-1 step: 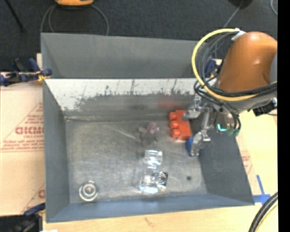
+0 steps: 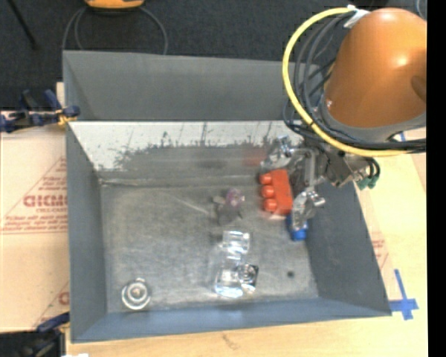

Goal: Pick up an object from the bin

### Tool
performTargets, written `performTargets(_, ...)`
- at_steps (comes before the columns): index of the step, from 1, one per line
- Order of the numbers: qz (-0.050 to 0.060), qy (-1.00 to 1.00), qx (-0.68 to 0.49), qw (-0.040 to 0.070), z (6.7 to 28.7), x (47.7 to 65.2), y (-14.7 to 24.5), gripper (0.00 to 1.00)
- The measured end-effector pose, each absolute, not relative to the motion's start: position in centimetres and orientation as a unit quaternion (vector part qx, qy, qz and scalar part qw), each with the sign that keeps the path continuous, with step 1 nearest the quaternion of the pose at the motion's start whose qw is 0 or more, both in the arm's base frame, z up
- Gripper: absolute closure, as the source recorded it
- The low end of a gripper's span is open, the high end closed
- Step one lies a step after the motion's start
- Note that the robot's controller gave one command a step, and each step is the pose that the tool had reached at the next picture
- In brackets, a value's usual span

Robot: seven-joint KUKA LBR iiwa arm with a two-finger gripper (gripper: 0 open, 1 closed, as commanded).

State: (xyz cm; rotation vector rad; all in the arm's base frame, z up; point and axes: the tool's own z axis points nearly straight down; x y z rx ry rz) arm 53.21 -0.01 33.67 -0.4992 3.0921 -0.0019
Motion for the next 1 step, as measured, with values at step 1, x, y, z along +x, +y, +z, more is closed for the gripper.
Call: performTargets(1, 0.001, 0.998, -0.063, -0.002, 20.24, 52.2, -3.78, 0.0)
